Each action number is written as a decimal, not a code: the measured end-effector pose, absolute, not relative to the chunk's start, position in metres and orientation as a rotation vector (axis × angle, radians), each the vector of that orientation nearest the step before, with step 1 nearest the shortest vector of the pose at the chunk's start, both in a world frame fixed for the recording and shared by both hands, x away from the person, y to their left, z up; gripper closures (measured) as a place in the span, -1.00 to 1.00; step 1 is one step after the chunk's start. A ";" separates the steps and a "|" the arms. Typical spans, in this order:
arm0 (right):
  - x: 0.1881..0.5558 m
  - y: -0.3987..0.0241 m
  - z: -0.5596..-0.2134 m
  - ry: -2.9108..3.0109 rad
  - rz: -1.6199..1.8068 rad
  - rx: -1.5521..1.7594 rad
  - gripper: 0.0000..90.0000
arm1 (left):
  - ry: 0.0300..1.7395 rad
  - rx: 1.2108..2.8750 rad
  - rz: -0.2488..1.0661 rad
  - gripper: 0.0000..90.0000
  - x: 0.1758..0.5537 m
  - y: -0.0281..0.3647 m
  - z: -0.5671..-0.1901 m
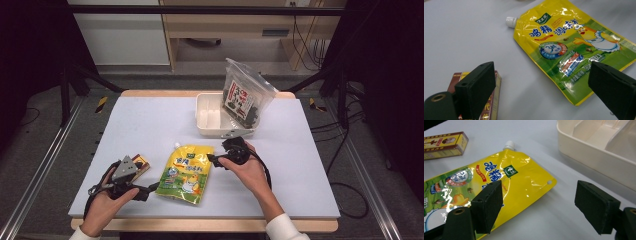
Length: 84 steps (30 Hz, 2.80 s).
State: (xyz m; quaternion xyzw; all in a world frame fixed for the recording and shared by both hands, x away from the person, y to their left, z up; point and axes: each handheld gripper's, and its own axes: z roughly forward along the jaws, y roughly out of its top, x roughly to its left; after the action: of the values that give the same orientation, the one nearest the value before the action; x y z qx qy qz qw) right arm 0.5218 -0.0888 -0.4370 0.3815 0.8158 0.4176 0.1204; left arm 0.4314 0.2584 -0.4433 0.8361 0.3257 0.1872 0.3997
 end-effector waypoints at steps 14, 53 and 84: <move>0.538 -0.080 -0.455 2.408 1.171 1.152 -0.46 | 0.837 2.098 0.485 -0.84 0.433 0.261 -0.442; 0.543 -0.058 -0.459 2.444 1.187 1.124 0.21 | 0.821 2.110 0.503 -0.79 0.432 0.259 -0.442; 0.549 -0.070 -0.413 2.405 1.225 1.017 1.00 | 0.809 2.084 0.478 -0.75 0.433 0.258 -0.432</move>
State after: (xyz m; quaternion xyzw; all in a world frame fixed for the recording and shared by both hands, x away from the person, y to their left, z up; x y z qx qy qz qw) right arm 0.5493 -0.0696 -0.4130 0.3496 0.8270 0.4211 0.1285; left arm 0.4330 0.2584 -0.4316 0.8293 0.3222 0.1904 0.4149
